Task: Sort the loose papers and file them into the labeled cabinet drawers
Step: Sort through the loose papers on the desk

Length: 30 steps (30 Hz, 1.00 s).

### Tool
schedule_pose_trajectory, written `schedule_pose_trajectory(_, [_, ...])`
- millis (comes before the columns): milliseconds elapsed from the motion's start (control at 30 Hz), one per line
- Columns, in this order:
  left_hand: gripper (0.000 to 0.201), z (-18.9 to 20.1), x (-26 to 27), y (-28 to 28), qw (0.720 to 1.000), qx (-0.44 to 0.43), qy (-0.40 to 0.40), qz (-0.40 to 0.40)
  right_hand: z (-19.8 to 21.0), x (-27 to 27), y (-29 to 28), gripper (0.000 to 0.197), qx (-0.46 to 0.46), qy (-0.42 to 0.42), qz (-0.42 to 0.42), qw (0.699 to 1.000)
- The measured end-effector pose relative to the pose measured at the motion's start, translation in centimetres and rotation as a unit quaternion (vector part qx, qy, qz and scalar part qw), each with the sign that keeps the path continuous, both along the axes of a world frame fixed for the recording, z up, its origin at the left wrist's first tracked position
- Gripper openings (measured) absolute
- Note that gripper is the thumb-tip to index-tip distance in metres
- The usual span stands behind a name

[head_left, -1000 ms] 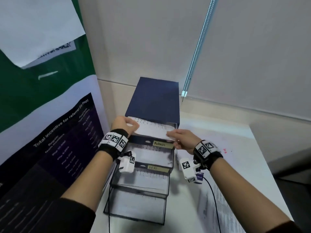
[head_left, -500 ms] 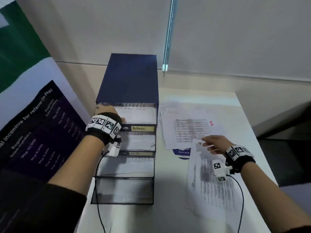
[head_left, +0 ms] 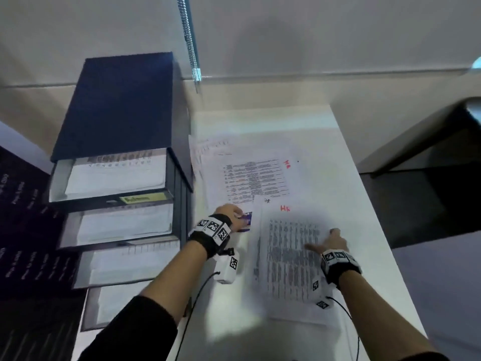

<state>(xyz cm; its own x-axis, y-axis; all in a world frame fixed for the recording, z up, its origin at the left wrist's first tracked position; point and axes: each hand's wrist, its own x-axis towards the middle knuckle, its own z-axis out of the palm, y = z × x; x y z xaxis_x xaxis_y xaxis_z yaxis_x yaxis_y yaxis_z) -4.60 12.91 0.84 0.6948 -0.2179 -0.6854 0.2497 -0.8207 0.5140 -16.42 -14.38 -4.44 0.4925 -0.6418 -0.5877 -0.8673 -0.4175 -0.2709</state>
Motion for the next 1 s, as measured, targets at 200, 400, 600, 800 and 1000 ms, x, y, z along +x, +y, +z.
schedule_pose_trajectory(200, [0.047,-7.2,-2.0,-3.2,0.992,-0.002,0.036,0.119,-1.7,0.7,-1.0,0.045,0.062,-0.086,0.018,0.994])
schedule_pose_trajectory(400, [0.006,-9.3,-0.3,-5.0,0.993,-0.084,0.003,0.078,-2.5,3.4,-1.9,0.057,-0.003,-0.154,0.039,0.987])
schedule_pose_trajectory(600, [0.035,-7.0,3.8,-6.9,0.964,-0.202,-0.026,0.169,-2.8,5.5,-3.3,0.084,0.013,-0.136,0.013,0.990])
schedule_pose_trajectory(800, [0.028,-7.8,9.1,-7.0,0.965,-0.203,0.031,0.161,-4.7,6.1,-3.2,0.026,0.025,-0.157,0.078,0.984])
schedule_pose_trajectory(1000, [0.043,-8.6,9.1,-7.9,0.983,-0.148,0.019,0.107,-4.6,5.5,-4.1,0.030,0.150,-0.250,-0.072,0.954])
